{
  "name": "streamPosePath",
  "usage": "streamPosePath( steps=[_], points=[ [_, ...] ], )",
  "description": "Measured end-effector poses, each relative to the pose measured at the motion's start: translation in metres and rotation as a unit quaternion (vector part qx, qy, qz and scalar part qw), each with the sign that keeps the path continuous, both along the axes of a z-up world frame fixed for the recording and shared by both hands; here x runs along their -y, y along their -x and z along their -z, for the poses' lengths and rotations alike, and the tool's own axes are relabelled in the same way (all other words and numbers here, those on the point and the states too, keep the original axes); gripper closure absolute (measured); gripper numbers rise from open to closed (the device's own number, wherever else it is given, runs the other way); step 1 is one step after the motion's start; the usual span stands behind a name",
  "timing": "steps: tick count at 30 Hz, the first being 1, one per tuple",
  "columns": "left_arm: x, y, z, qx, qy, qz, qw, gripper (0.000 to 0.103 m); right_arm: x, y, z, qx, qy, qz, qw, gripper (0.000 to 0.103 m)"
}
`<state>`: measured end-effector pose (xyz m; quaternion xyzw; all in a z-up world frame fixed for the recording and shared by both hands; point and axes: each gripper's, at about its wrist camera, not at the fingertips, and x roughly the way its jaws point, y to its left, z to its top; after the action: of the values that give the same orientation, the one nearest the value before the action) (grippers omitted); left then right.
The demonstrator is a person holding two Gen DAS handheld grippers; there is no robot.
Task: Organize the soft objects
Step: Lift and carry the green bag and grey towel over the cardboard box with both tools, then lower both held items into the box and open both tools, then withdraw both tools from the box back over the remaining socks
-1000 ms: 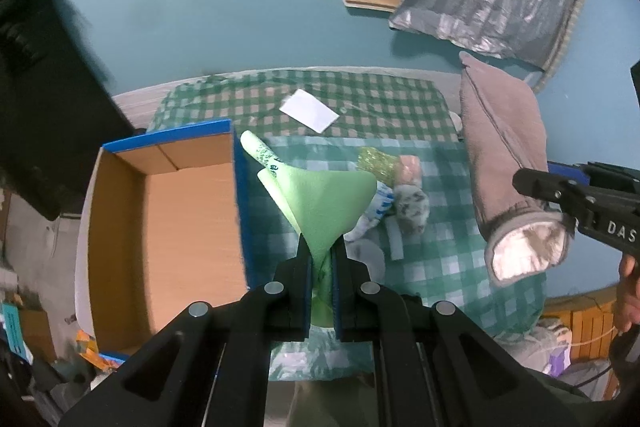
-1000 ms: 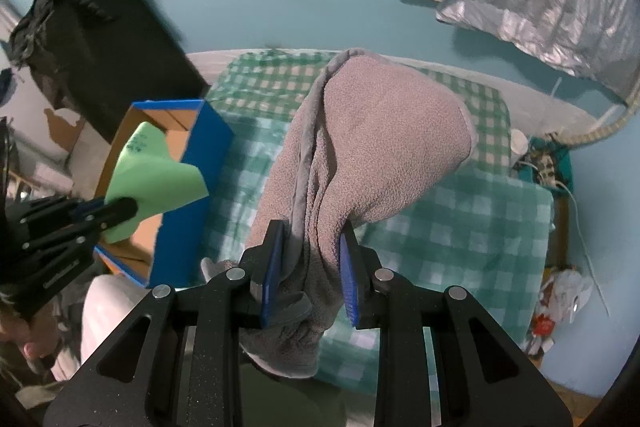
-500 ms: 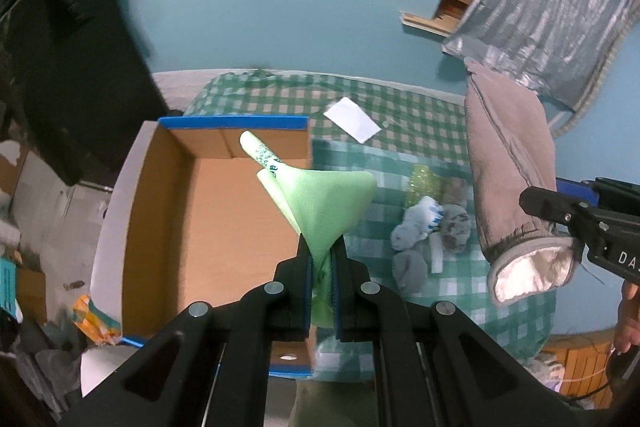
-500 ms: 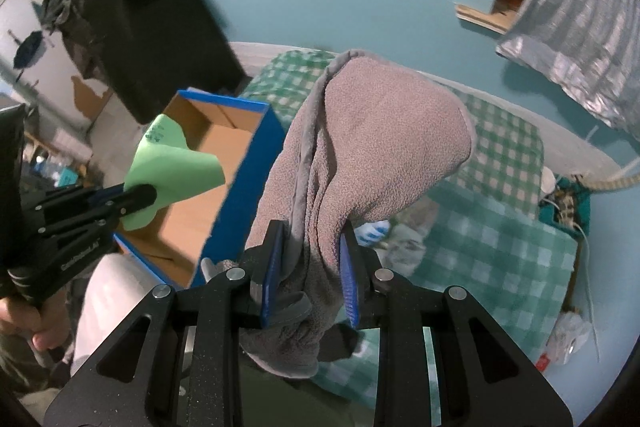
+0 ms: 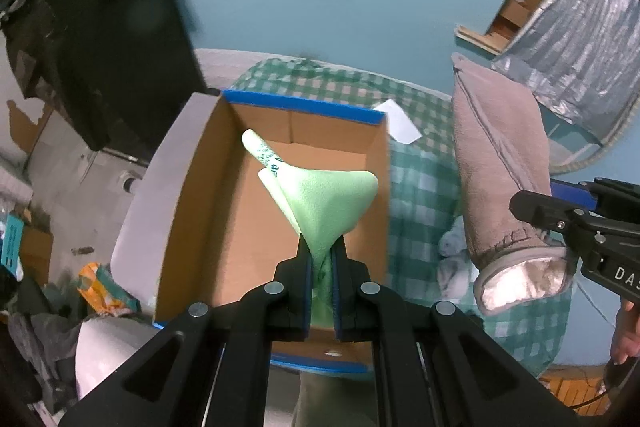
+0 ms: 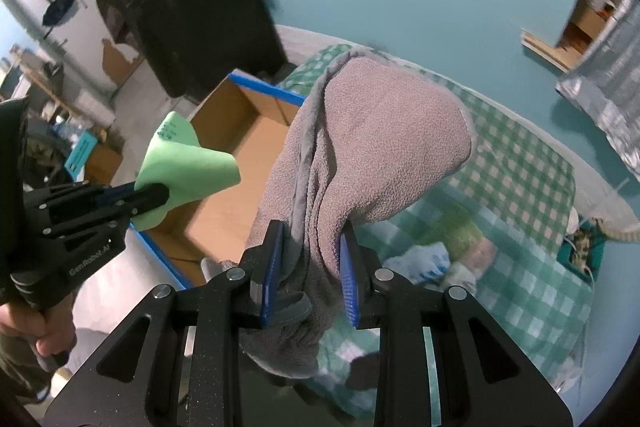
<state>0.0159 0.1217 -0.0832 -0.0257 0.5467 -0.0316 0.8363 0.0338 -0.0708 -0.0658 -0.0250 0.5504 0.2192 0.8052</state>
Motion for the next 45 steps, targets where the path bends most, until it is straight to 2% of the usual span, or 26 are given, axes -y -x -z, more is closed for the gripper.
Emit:
streamPosePath(
  steps=[15, 29, 31, 32, 33, 35, 38, 40, 42, 45],
  points=[
    [-0.049, -0.003, 0.034, -0.038, -0.002, -0.044, 0.9983, 0.095, -0.081, -0.021, 0.026, -0.017, 0.010, -0.075, 0.997, 0.078],
    [-0.066, -0.013, 0.052, -0.056, -0.021, -0.036, 0.9976, 0.094, -0.130, -0.044, 0.058, -0.049, 0.014, -0.096, 0.994, 0.078],
    [-0.065, -0.013, 0.055, -0.063, -0.025, -0.035, 0.9971, 0.086, -0.135, -0.046, 0.062, -0.055, 0.014, -0.095, 0.994, 0.076],
    [-0.063, -0.014, 0.055, -0.064, -0.027, -0.034, 0.9970, 0.076, -0.136, -0.047, 0.065, -0.059, 0.013, -0.094, 0.994, 0.073],
    [-0.062, -0.014, 0.054, -0.062, -0.029, -0.033, 0.9971, 0.066, -0.137, -0.048, 0.067, -0.063, 0.013, -0.091, 0.994, 0.065],
    [-0.061, -0.011, 0.051, -0.050, -0.033, -0.031, 0.9977, 0.061, -0.136, -0.049, 0.069, -0.067, 0.018, -0.082, 0.994, 0.055],
    [-0.060, -0.007, 0.046, -0.042, -0.042, -0.027, 0.9979, 0.052, -0.132, -0.046, 0.066, -0.060, 0.022, -0.079, 0.995, 0.053],
    [-0.060, -0.005, 0.043, -0.037, -0.047, -0.029, 0.9978, 0.052, -0.131, -0.044, 0.063, -0.057, 0.017, -0.077, 0.995, 0.053],
    [-0.060, -0.005, 0.042, -0.038, -0.047, -0.031, 0.9977, 0.052, -0.128, -0.042, 0.058, -0.051, 0.013, -0.075, 0.996, 0.042],
    [-0.063, -0.004, 0.038, -0.037, -0.040, -0.038, 0.9978, 0.051, -0.123, -0.039, 0.050, -0.040, 0.013, -0.068, 0.997, 0.040]
  ],
)
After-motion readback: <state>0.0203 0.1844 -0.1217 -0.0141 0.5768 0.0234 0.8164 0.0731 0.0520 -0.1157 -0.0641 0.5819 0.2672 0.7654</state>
